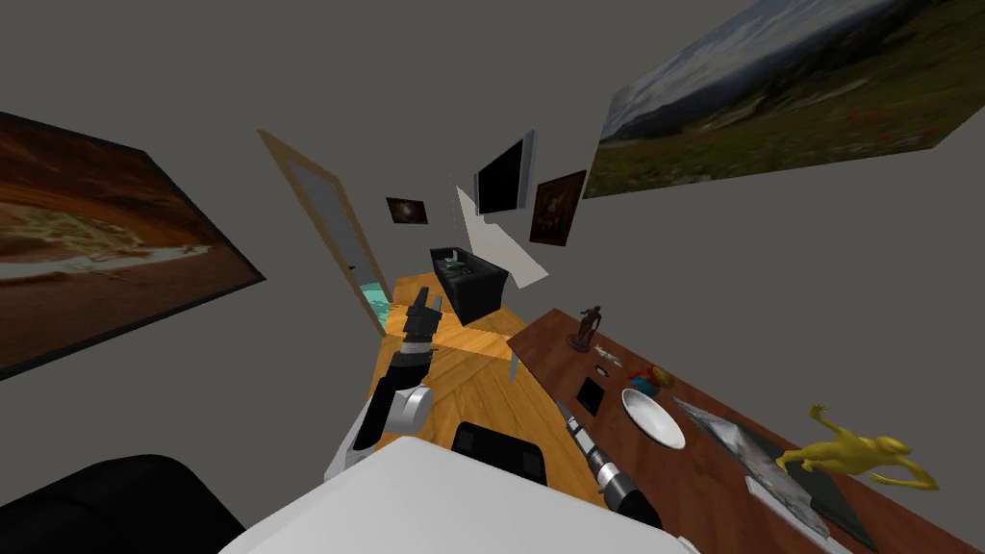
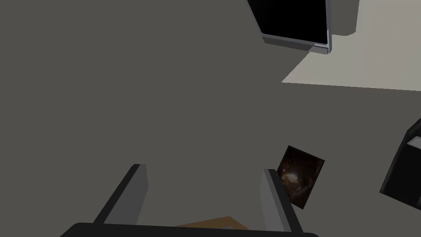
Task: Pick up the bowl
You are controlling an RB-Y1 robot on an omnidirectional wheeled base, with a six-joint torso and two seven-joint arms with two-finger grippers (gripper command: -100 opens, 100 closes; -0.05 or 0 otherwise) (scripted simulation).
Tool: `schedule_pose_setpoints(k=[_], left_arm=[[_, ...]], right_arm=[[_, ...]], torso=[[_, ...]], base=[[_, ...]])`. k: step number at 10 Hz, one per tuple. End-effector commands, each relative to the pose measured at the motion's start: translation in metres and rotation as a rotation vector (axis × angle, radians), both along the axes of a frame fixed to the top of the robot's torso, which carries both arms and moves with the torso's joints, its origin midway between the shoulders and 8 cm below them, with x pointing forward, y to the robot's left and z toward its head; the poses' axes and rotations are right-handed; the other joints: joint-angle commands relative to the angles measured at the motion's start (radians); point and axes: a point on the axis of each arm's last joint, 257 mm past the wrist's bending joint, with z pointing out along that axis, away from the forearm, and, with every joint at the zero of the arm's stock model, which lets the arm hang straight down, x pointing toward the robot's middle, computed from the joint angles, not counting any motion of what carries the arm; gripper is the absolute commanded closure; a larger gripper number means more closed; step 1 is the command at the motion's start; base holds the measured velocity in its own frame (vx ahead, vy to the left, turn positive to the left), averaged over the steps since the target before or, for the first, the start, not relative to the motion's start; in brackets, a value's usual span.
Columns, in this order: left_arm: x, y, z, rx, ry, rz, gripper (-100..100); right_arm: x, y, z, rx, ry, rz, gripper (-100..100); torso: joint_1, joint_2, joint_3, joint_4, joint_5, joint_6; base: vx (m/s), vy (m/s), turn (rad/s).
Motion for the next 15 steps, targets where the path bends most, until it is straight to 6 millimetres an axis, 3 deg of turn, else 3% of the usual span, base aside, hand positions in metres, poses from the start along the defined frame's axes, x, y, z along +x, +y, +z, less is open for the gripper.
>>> schedule_pose_setpoints(k=[1, 3, 5, 8, 9, 11, 12, 14, 15], left_arm=[[0.000, 0.000, 0.000, 0.000, 0.000, 0.000, 0], [0.000, 0.000, 0.000, 0.000, 0.000, 0.000, 0], [0.000, 0.000, 0.000, 0.000, 0.000, 0.000, 0], [0.000, 0.000, 0.000, 0.000, 0.000, 0.000, 0], [0.000, 0.000, 0.000, 0.000, 0.000, 0.000, 0], [0.000, 0.000, 0.000, 0.000, 0.000, 0.000, 0], [0.000, 0.000, 0.000, 0.000, 0.000, 0.000, 0], [0.000, 0.000, 0.000, 0.000, 0.000, 0.000, 0], [0.000, 0.000, 0.000, 0.000, 0.000, 0.000, 0]], right_arm=[[-0.014, -0.013, -0.023, -0.074, 0.050, 0.025, -100], [-0.036, -0.039, -0.053, -0.161, 0.121, 0.040, -100], [-0.040, -0.044, -0.058, -0.170, 0.135, 0.034, -100], [-0.078, -0.088, -0.094, -0.326, 0.239, 0.079, -100], [-0.074, -0.083, -0.090, -0.319, 0.227, 0.084, -100], [-0.084, -0.094, -0.099, -0.336, 0.256, 0.073, -100], [-0.101, -0.115, -0.110, -0.409, 0.297, 0.099, -100], [-0.107, -0.122, -0.114, -0.419, 0.314, 0.093, -100], [-0.126, -0.146, -0.125, -0.495, 0.361, 0.118, -100]], torso=[[0.000, 0.000, 0.000, 0.000, 0.000, 0.000], [0.000, 0.000, 0.000, 0.000, 0.000, 0.000], [-0.001, -0.001, 0.000, 0.000, 0.000, 0.000], [0.000, 0.000, 0.000, 0.000, 0.000, 0.000], [-0.001, -0.001, 0.000, 0.000, 0.000, -0.001], [0.000, 0.001, 0.000, 0.000, 0.000, 0.000], [0.001, 0.002, 0.001, 0.000, 0.000, 0.000], [0.000, 0.001, 0.000, 0.000, 0.000, 0.000], [0.000, 0.001, 0.001, 0.000, 0.000, 0.000]], base=[[0.031, 0.001, 0.333], [0.036, -0.018, 0.191], [0.026, -0.020, 0.084], [0.033, -0.019, 0.218], [0.034, -0.027, 0.162], [0.003, -0.009, -0.002], [0.011, -0.003, 0.290], [0.015, -0.019, 0.061], [0.009, -0.011, 0.297]])
